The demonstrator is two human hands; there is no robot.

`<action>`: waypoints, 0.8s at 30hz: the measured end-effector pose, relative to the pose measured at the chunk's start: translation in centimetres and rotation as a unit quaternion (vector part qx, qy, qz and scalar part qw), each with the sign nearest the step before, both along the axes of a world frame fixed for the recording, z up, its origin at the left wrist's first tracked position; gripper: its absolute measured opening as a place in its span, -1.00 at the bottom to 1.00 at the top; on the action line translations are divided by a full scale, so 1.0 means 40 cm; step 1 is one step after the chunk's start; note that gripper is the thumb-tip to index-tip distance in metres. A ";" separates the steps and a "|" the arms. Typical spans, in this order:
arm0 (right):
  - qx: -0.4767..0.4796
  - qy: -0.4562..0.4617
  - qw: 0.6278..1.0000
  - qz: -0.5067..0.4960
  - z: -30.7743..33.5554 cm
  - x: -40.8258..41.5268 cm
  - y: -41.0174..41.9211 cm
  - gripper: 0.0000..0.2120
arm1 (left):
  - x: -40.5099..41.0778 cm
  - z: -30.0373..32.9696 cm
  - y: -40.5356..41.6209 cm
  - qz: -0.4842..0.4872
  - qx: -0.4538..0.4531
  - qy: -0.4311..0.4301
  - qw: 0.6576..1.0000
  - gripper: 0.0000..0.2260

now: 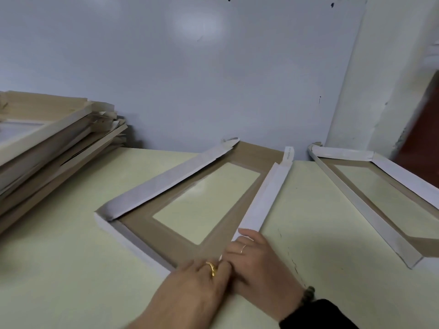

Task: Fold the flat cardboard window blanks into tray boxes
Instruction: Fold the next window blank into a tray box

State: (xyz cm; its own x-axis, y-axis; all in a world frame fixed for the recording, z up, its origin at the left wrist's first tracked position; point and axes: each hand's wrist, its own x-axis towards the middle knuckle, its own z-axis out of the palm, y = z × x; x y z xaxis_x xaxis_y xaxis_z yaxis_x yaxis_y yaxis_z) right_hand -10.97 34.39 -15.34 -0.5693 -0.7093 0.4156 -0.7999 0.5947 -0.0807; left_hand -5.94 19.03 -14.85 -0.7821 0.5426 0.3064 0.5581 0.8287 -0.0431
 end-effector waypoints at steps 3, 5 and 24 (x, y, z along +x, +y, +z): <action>-0.027 -0.044 0.999 -0.018 0.005 -0.017 0.010 -0.82 | 0.002 0.032 -0.038 0.053 -0.022 -0.077 0.995 -0.72; -0.045 -0.077 0.995 -0.045 0.010 -0.039 0.014 -0.78 | 0.003 0.026 -0.083 0.061 0.042 -0.075 0.994 -0.70; -0.013 -0.027 0.948 -0.318 0.015 -0.072 0.264 -0.72 | -0.092 -0.013 -0.402 0.292 0.079 0.025 0.953 -0.64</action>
State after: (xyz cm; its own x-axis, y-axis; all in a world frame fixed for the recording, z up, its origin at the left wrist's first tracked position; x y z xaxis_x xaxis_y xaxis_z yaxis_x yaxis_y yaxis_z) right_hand -13.86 44.96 -14.74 -0.8996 -0.2054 0.3854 -0.2742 0.9525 -0.1325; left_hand -9.62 2.97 -15.36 -0.9186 -0.0374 0.3935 -0.0005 0.9956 0.0936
